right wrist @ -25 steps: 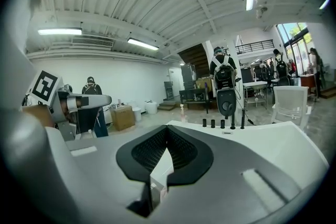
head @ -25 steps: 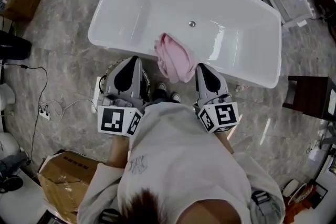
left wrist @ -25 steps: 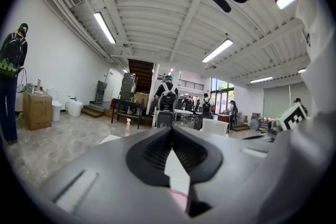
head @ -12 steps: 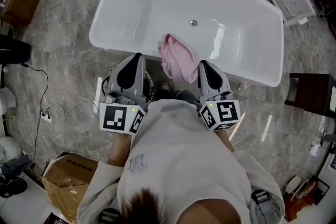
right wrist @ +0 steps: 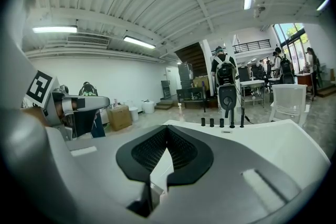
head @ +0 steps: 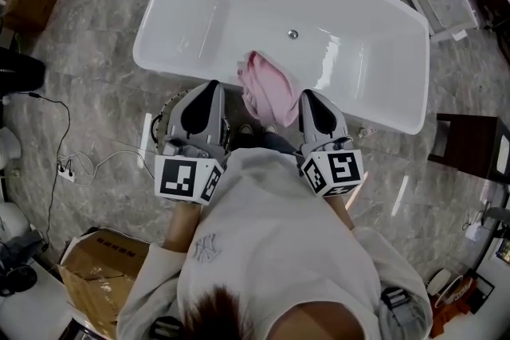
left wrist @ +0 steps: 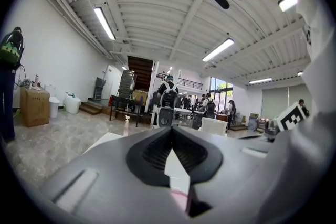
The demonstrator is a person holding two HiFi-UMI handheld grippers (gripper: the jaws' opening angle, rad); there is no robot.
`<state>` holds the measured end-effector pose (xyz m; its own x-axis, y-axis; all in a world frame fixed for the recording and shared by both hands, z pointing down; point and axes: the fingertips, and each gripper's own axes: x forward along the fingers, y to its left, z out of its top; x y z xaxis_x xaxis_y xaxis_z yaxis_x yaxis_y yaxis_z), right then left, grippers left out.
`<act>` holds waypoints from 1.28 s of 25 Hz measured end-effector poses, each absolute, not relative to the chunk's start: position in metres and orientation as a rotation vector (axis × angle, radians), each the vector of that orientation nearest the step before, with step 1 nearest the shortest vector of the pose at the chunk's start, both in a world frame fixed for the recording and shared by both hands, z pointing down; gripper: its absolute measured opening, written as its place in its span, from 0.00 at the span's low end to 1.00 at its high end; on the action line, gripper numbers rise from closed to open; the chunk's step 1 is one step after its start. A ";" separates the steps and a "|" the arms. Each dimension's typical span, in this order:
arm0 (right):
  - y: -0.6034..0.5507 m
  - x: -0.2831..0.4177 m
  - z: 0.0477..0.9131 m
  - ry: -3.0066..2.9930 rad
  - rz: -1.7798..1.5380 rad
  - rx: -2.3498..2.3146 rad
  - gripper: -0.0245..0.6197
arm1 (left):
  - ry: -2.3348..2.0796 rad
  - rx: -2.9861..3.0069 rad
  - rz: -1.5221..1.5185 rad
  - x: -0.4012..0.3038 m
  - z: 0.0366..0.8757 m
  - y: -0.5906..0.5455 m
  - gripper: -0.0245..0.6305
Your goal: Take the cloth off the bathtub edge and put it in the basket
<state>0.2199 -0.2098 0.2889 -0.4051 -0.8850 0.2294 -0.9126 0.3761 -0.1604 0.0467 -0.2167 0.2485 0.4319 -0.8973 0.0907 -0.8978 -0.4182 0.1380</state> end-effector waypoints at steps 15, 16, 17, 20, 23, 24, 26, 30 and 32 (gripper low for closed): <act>-0.228 0.233 0.275 -2.617 0.361 1.529 0.04 | -1.695 2.470 0.004 0.061 0.240 -0.217 0.11; -0.229 0.234 0.275 -2.623 0.360 1.521 0.04 | -1.700 2.466 0.003 0.062 0.241 -0.217 0.11; -0.230 0.235 0.275 -2.628 0.359 1.514 0.04 | -1.705 2.462 0.003 0.063 0.241 -0.217 0.11; -0.232 0.235 0.274 -2.641 0.354 1.499 0.04 | -1.714 2.456 0.005 0.064 0.242 -0.216 0.11; -0.234 0.232 0.272 -2.657 0.348 1.485 0.04 | -1.725 2.454 0.006 0.062 0.240 -0.217 0.11; -0.234 0.232 0.271 -2.662 0.347 1.480 0.04 | -1.729 2.453 0.007 0.062 0.240 -0.217 0.11; -0.234 0.232 0.270 -2.667 0.346 1.473 0.04 | -1.732 2.454 0.010 0.064 0.238 -0.218 0.11; -0.235 0.238 0.273 -2.660 0.351 1.477 0.04 | -1.729 2.460 0.014 0.068 0.238 -0.219 0.11; -0.235 0.240 0.274 -2.658 0.351 1.481 0.04 | -1.726 2.463 0.015 0.070 0.239 -0.220 0.11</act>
